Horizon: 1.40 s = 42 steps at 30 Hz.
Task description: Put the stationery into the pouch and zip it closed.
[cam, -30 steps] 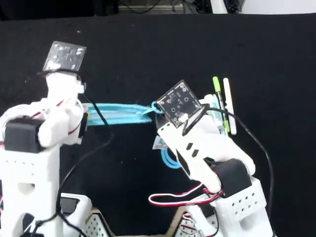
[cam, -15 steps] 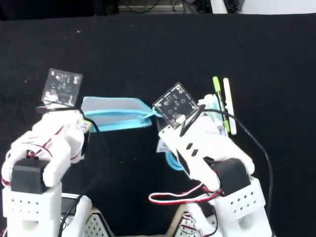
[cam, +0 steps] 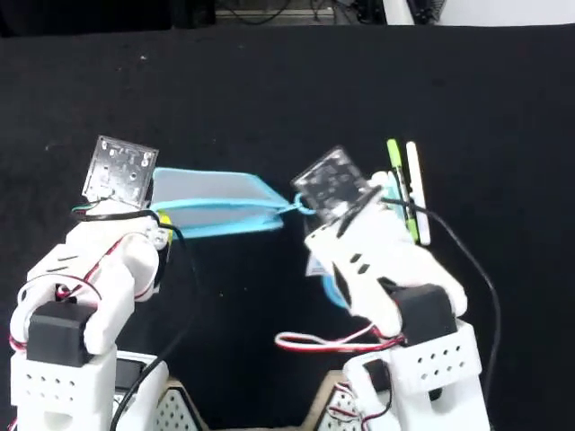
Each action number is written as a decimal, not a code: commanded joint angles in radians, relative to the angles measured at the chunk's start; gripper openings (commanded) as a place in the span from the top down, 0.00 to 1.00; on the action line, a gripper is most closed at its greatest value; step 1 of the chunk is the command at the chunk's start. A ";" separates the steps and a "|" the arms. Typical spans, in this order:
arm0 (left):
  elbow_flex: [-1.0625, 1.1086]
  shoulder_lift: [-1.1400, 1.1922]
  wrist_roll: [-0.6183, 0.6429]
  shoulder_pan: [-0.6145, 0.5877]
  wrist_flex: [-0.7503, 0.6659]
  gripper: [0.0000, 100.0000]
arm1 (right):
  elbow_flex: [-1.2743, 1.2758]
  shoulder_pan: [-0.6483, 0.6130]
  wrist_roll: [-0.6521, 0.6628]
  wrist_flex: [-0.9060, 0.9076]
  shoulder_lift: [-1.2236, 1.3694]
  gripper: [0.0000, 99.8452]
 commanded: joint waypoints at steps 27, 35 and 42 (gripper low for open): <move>-0.001 0.242 0.094 -0.007 -0.126 0.97 | -0.687 -0.003 -0.278 0.468 0.305 0.86; 0.076 0.242 0.137 -0.005 -0.130 0.97 | -0.685 0.209 -0.284 0.425 0.654 0.86; 0.082 0.242 0.153 -0.005 -0.126 0.97 | -0.618 0.222 -0.155 0.209 0.952 0.86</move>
